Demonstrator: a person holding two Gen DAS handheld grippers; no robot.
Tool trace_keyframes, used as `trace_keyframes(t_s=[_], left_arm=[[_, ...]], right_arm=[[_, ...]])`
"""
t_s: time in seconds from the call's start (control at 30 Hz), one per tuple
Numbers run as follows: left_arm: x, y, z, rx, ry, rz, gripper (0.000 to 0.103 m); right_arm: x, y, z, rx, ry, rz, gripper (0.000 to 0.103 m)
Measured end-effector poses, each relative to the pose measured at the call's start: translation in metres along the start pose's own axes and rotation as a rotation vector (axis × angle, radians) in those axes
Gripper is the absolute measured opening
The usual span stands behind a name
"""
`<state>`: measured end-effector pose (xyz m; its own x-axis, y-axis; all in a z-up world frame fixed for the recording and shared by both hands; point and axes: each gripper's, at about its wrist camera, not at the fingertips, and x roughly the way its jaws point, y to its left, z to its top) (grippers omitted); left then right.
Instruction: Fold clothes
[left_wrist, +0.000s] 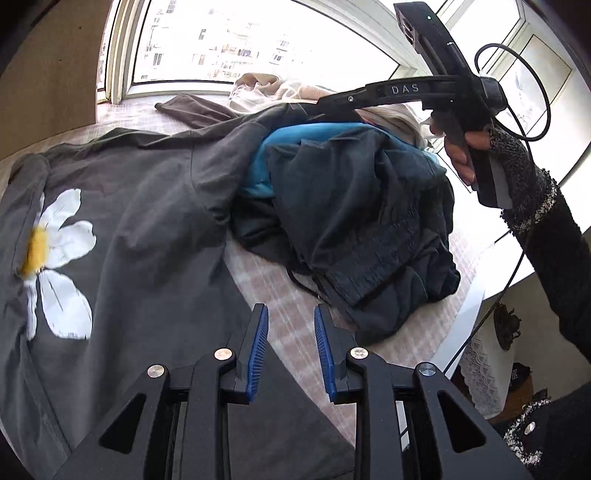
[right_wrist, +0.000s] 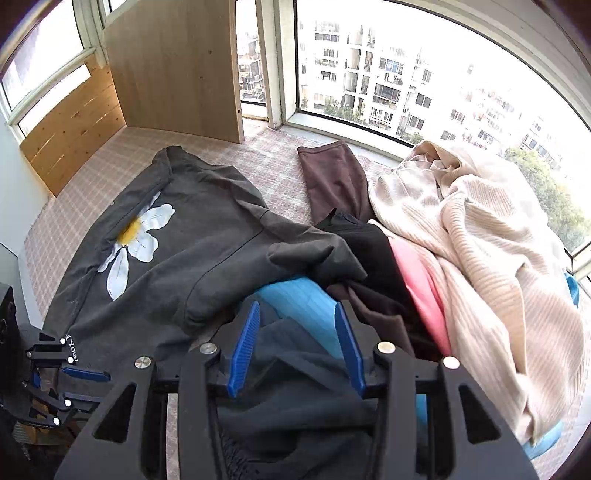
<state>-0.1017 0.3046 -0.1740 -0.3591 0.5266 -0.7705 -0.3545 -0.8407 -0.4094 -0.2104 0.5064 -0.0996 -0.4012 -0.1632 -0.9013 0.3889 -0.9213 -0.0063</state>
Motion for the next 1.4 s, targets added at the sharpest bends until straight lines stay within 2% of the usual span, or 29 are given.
trace_keyframes(t_s=[0.07,0.2,0.27,0.33,0.4,0.5,0.57,0.6,0.63,0.67,0.7,0.77,0.87,0.93,1.03,1.13,1.2,1.3,1.4], left_arm=[[0.018,0.005,0.034,0.015,0.002,0.057,0.024],[0.053,0.014,0.08,0.06,0.018,0.176,0.024],[0.065,0.015,0.094,0.084,0.024,0.209,0.027],[0.078,0.015,0.104,0.126,0.043,0.248,0.032],[0.093,0.012,0.11,0.164,0.077,0.252,0.033],[0.111,0.01,0.115,0.223,0.11,0.265,0.033],[0.117,0.014,0.118,0.236,0.116,0.245,0.033],[0.118,0.017,0.119,0.233,0.114,0.223,0.033],[0.118,0.021,0.119,0.223,0.109,0.2,0.031],[0.116,0.025,0.119,0.204,0.103,0.171,0.029],[0.113,0.028,0.119,0.182,0.098,0.139,0.025],[0.104,0.039,0.118,0.12,0.075,0.075,0.022],[0.085,0.058,0.117,0.032,0.021,0.011,0.02],[0.074,0.07,0.117,-0.002,-0.013,0.023,0.02],[0.06,0.09,0.114,-0.056,-0.054,0.037,0.02],[0.049,0.103,0.108,-0.123,-0.087,0.025,0.024],[0.045,0.097,0.105,-0.124,-0.103,0.035,0.024],[0.047,0.076,0.105,-0.084,-0.116,0.018,0.026],[0.059,0.05,0.105,0.01,-0.098,0.036,0.027]], right_arm=[[0.017,-0.01,0.01,-0.031,0.041,-0.016,0.042],[0.023,-0.026,0.022,-0.049,0.029,0.001,0.042],[0.026,-0.031,0.027,-0.053,0.034,0.043,0.042],[0.039,-0.03,0.029,-0.079,0.084,0.079,0.042],[0.053,-0.027,0.03,-0.117,0.136,0.1,0.042],[0.059,-0.026,0.031,-0.157,0.141,0.13,0.042],[0.063,-0.026,0.032,-0.181,0.143,0.153,0.042],[0.06,-0.028,0.033,-0.167,0.131,0.198,0.038],[0.057,-0.028,0.035,-0.165,0.127,0.237,0.017],[0.054,-0.028,0.037,-0.164,0.123,0.275,0.006],[0.05,-0.026,0.039,-0.167,0.119,0.299,0.005],[0.044,-0.021,0.046,-0.194,0.11,0.325,0.004],[0.035,-0.023,0.065,-0.114,0.098,0.457,0.004],[0.033,-0.024,0.082,-0.033,0.087,0.558,0.004],[0.035,-0.019,0.108,0.049,0.065,0.661,0.004],[0.059,-0.011,0.131,0.116,0.071,0.667,0.004],[0.081,-0.006,0.14,0.155,0.1,0.656,0.004],[0.1,-0.001,0.144,0.18,0.132,0.653,0.004],[0.105,0.0,0.143,0.174,0.143,0.64,0.004]])
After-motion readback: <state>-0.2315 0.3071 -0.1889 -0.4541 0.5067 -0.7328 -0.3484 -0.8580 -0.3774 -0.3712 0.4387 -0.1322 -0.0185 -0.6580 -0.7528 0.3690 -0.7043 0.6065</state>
